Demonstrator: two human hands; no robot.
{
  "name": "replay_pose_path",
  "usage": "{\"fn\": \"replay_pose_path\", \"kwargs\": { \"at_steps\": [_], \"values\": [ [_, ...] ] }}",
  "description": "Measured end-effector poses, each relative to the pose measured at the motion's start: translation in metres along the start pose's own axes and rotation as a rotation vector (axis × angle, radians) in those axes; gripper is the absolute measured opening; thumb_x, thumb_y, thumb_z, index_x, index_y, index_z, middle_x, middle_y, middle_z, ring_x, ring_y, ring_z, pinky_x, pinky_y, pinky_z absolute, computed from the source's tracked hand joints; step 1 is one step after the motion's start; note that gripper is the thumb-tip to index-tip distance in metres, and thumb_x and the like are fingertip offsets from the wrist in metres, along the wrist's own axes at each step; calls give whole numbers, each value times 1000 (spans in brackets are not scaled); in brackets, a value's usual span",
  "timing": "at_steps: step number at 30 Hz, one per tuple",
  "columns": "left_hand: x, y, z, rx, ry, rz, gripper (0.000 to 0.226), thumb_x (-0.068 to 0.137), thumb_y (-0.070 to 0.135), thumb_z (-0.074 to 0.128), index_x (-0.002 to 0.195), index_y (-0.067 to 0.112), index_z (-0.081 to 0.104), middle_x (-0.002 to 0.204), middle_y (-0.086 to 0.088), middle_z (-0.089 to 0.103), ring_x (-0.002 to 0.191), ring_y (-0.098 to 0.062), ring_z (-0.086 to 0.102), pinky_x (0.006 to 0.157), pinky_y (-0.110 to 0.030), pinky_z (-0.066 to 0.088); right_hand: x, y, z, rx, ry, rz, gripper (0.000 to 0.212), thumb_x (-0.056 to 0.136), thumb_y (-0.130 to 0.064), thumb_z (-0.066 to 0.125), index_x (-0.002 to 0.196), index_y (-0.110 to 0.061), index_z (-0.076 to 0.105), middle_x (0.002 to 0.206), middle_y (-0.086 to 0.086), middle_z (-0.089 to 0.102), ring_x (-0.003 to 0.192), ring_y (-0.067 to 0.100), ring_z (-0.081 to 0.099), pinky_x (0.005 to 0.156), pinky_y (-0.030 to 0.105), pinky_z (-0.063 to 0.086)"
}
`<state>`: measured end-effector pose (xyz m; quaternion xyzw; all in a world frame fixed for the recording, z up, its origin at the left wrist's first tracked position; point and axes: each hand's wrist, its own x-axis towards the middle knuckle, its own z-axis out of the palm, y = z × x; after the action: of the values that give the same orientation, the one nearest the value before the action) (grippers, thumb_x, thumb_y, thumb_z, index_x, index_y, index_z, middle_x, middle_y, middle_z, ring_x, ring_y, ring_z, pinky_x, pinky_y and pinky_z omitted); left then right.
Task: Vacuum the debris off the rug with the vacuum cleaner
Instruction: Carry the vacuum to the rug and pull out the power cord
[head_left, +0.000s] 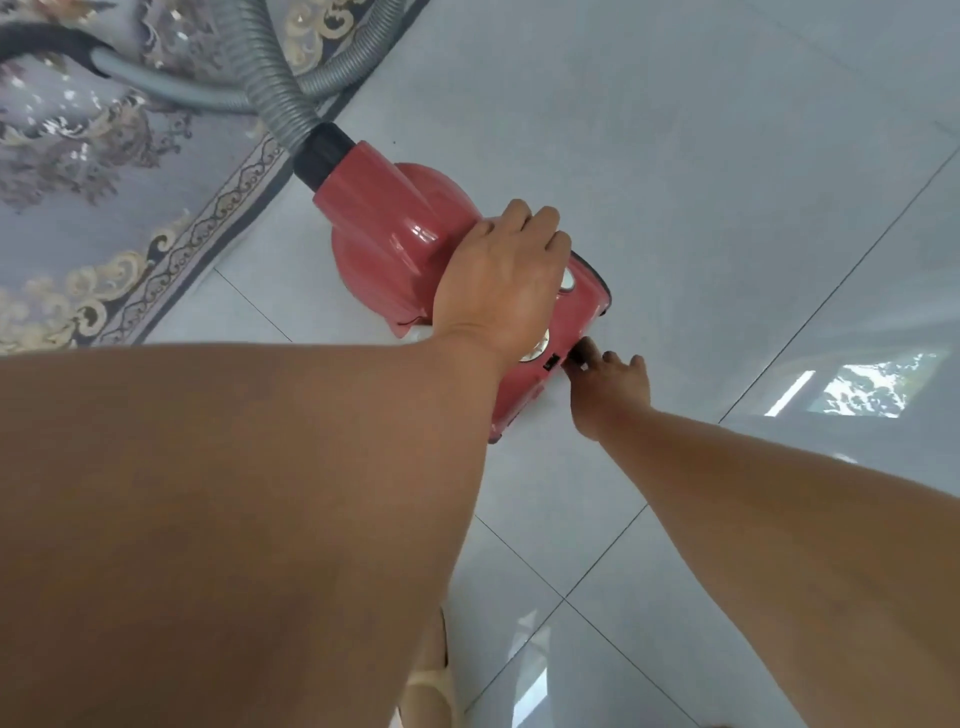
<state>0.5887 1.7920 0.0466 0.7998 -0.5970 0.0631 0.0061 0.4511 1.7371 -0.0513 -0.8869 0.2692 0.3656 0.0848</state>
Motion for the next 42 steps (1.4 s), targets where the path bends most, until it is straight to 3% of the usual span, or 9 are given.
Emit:
{"fn": "replay_pose_path", "kwargs": {
  "at_steps": [7, 13, 15, 19, 24, 29, 32, 39, 42],
  "values": [
    [1, -1, -4, 34, -13, 0, 32, 64, -9, 46, 86, 7, 63, 90, -6, 60, 87, -27, 55, 56, -30, 30, -46, 27, 43, -35, -18, 33, 49, 89, -16, 43, 137, -27, 47, 135, 1, 38, 112, 19, 50, 90, 33, 32],
    [1, 4, -8, 44, -47, -18, 35, 63, -8, 43, 88, 8, 63, 91, -5, 60, 88, -28, 55, 55, -30, 32, -87, 63, 52, -218, -448, 265, 40, 88, -16, 48, 128, -20, 55, 127, 1, 55, 116, 24, 53, 102, 42, 35],
    [0, 4, -7, 42, -45, -16, 35, 64, -8, 43, 88, 8, 63, 91, -5, 60, 88, -27, 55, 55, -30, 33, -84, 58, 42, -184, -426, 308, 39, 88, -18, 50, 127, -20, 55, 127, 0, 58, 120, 27, 50, 100, 42, 37],
    [1, 4, -4, 32, -30, -15, 39, 62, -4, 33, 85, 9, 62, 89, -4, 59, 86, -26, 55, 55, -29, 30, -52, 29, 30, 224, 125, 217, 34, 87, -2, 47, 120, -12, 49, 119, 9, 55, 102, 32, 57, 75, 37, 43],
    [1, 4, -1, 18, 12, -8, 39, 62, -2, 29, 80, 10, 61, 85, -4, 59, 83, -25, 56, 56, -29, 27, 5, -9, 10, 989, 44, 302, 67, 88, 4, 51, 147, -13, 24, 144, 13, 32, 116, 36, 54, 89, 40, 48],
    [-1, 3, 0, 16, 23, -6, 37, 61, -2, 30, 78, 11, 60, 84, -4, 59, 82, -25, 56, 56, -28, 27, 20, -21, 19, 828, 82, 309, 30, 93, -13, 56, 122, -11, 53, 120, 13, 51, 106, 35, 58, 80, 35, 44],
    [0, 2, -1, 54, 33, -4, 31, 61, -3, 38, 77, 11, 60, 83, -3, 58, 80, -25, 56, 54, -29, 26, 7, -8, 22, 587, 183, 315, 25, 93, -2, 44, 111, -5, 60, 110, 15, 59, 101, 36, 59, 74, 33, 42],
    [0, 3, -3, 109, -38, -17, 21, 67, -2, 63, 82, 12, 62, 86, -1, 59, 83, -24, 56, 53, -29, 29, -91, 81, 76, 122, -367, 502, 41, 87, 0, 47, 124, -12, 61, 121, 5, 60, 117, 26, 58, 89, 34, 54],
    [2, 2, -1, 106, -47, -18, 16, 70, 7, 70, 82, 12, 62, 85, -1, 58, 83, -24, 56, 53, -28, 31, -99, 87, 82, 163, -379, 552, 41, 86, -1, 50, 125, -10, 59, 125, 7, 57, 117, 28, 57, 90, 41, 54]
  ]
}}
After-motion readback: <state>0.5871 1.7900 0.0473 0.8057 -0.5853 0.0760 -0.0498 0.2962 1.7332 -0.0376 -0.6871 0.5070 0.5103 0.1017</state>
